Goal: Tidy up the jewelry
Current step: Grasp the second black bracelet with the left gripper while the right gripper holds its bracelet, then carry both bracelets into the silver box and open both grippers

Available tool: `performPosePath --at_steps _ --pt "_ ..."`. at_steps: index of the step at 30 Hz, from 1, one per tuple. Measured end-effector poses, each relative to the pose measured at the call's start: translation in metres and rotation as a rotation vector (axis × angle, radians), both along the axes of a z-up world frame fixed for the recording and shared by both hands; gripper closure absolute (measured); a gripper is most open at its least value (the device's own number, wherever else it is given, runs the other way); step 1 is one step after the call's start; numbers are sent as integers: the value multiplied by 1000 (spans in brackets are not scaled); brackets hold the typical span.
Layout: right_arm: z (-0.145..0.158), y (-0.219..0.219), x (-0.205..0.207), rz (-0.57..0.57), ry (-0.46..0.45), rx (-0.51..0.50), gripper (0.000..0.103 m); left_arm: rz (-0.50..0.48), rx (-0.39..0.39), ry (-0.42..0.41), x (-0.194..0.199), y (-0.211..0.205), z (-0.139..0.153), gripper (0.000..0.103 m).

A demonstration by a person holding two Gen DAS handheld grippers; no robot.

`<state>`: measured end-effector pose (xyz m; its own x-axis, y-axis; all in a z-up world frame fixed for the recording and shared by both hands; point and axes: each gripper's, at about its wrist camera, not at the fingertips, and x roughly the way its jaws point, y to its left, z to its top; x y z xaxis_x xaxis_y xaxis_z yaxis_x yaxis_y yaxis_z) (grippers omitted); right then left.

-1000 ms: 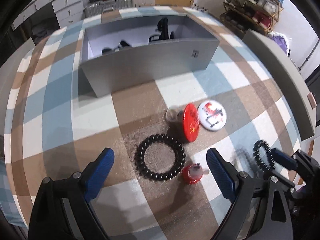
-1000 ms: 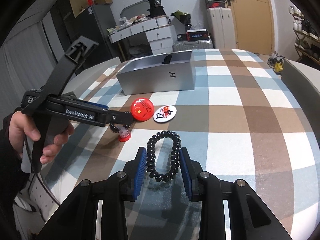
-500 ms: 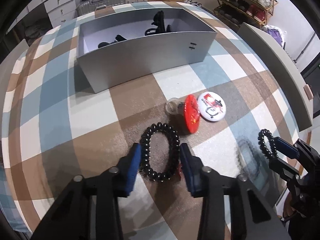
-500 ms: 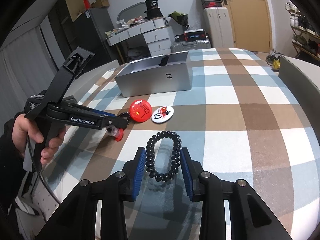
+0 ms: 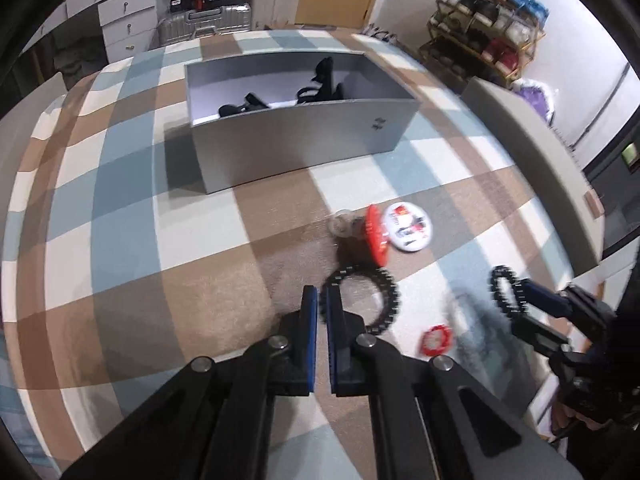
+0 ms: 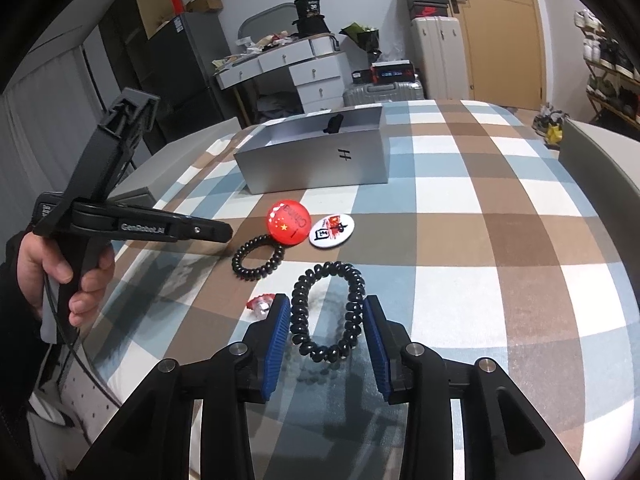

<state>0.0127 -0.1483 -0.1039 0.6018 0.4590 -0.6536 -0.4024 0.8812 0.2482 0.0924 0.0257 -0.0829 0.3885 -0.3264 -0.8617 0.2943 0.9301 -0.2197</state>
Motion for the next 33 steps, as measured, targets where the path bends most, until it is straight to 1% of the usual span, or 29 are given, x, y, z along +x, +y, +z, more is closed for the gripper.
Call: performPosePath --at_steps 2,3,5,6,8,9,10,12,13,14,15,17,18,19,20,21,22,23,26,29,33 --pt "0 1 0 -1 1 0 66 -7 -13 1 1 -5 0 102" --pt "0 2 -1 -1 2 0 66 -15 -2 18 2 -7 -4 102" --pt "0 3 -1 0 4 -2 66 -16 53 45 9 -14 -12 98" --pt "0 3 0 1 4 -3 66 -16 71 58 12 -17 -17 98" --pt "1 3 -2 3 3 -3 66 -22 80 74 11 -21 -20 91" --pt "1 3 -2 4 3 -3 65 -25 80 86 13 -23 -22 90" --pt "1 3 -2 3 1 -5 65 -29 85 77 13 -26 -20 90" --pt "0 2 -2 0 3 -3 65 -47 103 60 13 -32 -19 82" --pt "-1 1 -1 -2 8 0 65 -47 110 64 14 -34 -20 69" --pt "-2 0 0 -4 11 2 65 -42 116 71 15 -35 -22 58" --pt "-2 0 1 -5 14 4 65 -39 120 72 16 -36 -24 58" --pt "-2 0 2 -3 16 10 65 -44 138 61 15 -38 -24 59" --pt "-2 -1 2 -2 14 10 65 -45 156 54 15 -40 -24 61" --pt "-2 -1 1 -2 11 9 65 -42 179 41 13 -39 -23 71" --pt "-1 -1 1 -1 9 10 65 -42 222 23 12 -41 -24 83" --pt "-1 -1 0 0 7 11 65 -48 236 15 12 -42 -23 87" --pt "-1 -2 0 0 6 13 65 -57 216 24 13 -41 -23 96" --pt "-1 -2 0 0 6 15 65 -57 219 30 13 -41 -23 98" --pt "0 -3 0 -1 3 13 64 -82 289 6 8 -47 -21 98" --pt "1 -4 1 -6 5 20 64 -97 278 -17 1 -47 -12 98" --pt "5 -3 2 -7 0 25 64 -92 231 -46 -6 -38 7 98"
